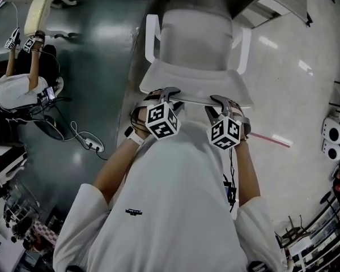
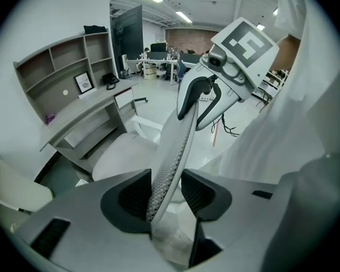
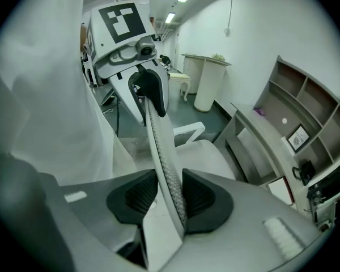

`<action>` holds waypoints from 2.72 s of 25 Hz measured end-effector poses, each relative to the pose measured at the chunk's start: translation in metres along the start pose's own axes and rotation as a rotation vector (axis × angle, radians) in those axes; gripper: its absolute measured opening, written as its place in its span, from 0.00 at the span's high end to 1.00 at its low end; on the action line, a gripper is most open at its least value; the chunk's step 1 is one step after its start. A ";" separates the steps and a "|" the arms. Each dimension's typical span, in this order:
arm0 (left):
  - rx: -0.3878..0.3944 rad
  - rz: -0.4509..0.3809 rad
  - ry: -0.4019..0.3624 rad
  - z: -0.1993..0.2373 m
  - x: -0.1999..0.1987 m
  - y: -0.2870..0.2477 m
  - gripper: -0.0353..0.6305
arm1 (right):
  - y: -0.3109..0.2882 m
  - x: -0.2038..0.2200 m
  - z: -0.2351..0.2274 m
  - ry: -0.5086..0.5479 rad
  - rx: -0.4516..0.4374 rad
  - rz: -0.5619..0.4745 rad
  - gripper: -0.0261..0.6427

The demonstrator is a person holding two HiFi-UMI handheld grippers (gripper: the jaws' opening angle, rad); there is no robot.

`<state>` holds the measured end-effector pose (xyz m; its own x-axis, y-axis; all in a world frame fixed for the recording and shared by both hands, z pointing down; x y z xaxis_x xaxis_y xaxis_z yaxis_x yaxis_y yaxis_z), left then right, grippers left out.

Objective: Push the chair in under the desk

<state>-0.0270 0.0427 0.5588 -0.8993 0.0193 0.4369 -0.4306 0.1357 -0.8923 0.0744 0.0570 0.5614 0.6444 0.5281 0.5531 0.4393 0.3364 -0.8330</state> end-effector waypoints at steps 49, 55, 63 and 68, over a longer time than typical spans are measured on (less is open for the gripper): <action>-0.175 -0.054 -0.156 0.191 0.013 -0.021 0.66 | -0.070 -0.106 -0.125 -0.090 0.106 -0.055 0.74; -0.185 -0.051 -0.168 0.222 0.008 -0.029 0.65 | -0.078 -0.119 -0.152 -0.109 0.122 -0.063 0.73; -0.197 -0.057 -0.196 0.261 0.004 -0.035 0.65 | -0.088 -0.138 -0.183 -0.116 0.136 -0.069 0.73; -0.208 -0.065 -0.219 0.280 -0.001 -0.038 0.64 | -0.090 -0.147 -0.199 -0.128 0.150 -0.074 0.73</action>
<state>-0.0311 -0.2402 0.5601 -0.8752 -0.2074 0.4371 -0.4832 0.3298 -0.8110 0.0651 -0.2063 0.5586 0.5245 0.5892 0.6146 0.3787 0.4851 -0.7882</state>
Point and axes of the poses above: the fingertips, and each gripper's own axes: y backward along the fingers, z to its left, x out of its underside, the point moved 2 cm from there along y, backward along the fingers, and after that the axes turned 14 degrees about -y, right-handed, at the moved point
